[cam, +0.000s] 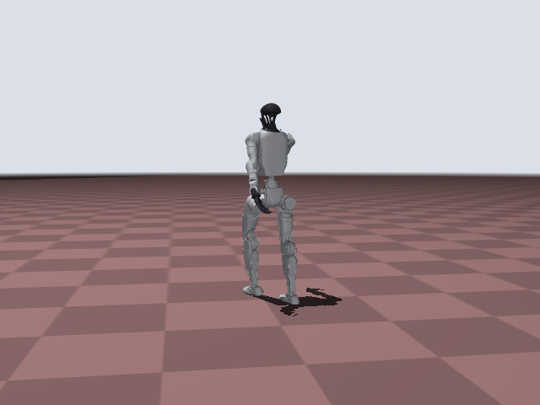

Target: Kungfu

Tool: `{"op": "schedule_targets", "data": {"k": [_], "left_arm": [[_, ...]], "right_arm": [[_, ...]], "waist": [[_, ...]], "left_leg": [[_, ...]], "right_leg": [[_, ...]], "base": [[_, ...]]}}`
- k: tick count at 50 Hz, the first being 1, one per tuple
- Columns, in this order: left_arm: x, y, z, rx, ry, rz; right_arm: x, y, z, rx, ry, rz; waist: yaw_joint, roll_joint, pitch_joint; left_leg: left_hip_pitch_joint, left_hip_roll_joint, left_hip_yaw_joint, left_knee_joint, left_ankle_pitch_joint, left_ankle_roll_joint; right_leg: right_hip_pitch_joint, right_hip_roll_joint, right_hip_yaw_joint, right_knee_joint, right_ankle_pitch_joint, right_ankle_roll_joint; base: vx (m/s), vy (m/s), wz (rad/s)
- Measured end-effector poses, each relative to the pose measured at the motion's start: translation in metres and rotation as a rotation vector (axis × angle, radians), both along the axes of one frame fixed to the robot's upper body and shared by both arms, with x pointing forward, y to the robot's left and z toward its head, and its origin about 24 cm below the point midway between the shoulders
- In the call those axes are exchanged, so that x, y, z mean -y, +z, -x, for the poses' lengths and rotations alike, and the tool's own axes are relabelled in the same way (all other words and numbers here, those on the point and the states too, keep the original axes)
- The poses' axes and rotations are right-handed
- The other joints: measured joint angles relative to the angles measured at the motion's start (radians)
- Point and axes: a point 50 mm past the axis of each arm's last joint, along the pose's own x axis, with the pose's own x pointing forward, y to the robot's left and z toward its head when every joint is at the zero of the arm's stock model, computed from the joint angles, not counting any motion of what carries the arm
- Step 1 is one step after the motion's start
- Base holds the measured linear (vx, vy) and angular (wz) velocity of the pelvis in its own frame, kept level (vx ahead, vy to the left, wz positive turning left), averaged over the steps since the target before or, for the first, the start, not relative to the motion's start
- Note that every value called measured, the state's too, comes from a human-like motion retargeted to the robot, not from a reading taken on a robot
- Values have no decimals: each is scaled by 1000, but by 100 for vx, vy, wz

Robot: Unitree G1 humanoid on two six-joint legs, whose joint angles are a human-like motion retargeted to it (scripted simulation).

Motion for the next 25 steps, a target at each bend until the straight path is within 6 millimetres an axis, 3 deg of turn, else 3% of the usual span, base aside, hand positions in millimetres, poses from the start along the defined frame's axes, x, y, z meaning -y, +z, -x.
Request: {"op": "schedule_targets", "data": {"k": [3,5,11,13,15,17,20,23,25], "left_arm": [[1,9,18,-82,62,-14],[1,18,32,-149,100,-26],[6,39,66,-238,232,-105],[6,41,71,-221,280,-157],[3,43,74,-203,320,-212],[-5,41,70,-172,354,-268],[-22,29,46,-91,385,-344],[-42,5,-12,71,377,-426],[-53,-8,-55,225,372,-479]], "right_arm": [[6,7,2,29,-22,13],[10,9,3,35,-37,19],[12,1,0,4,-46,-5],[12,-6,-3,-23,-32,-19],[13,-16,-8,-65,-16,-24],[15,-35,-13,-123,9,-20],[14,-80,-20,-250,45,32],[21,-142,-31,-475,8,120],[29,-198,-34,-705,-23,205]], "waist": [[47,5,35],[59,6,49],[28,-53,19],[43,-79,1],[55,-102,-13],[36,-128,-38],[41,-167,-56],[7,-132,-59],[-12,-104,-64]], "left_leg": [[-24,20,-62,-154,68,2],[-40,39,-47,-240,56,17],[-55,48,189,-330,-142,191],[-40,53,244,-303,-116,241],[-4,48,282,-325,-2,255],[3,27,270,-304,39,280],[28,16,276,-279,-3,272],[85,12,196,-267,-73,258],[138,21,155,-281,-106,254]], "right_leg": [[43,40,27,7,-34,-6],[75,57,25,11,-61,0],[125,21,-59,-2,-86,55],[137,0,-71,4,-59,100],[162,-17,-85,9,-6,155],[177,-34,-123,19,91,216],[174,-84,-137,78,322,295],[146,-59,-206,163,534,314],[122,-39,-260,248,575,324]], "base": [[43,-12,-12],[53,-9,26],[74,-1,51],[70,-3,-19],[80,1,-5],[100,6,48],[92,6,19],[77,5,90],[80,-3,81]]}}
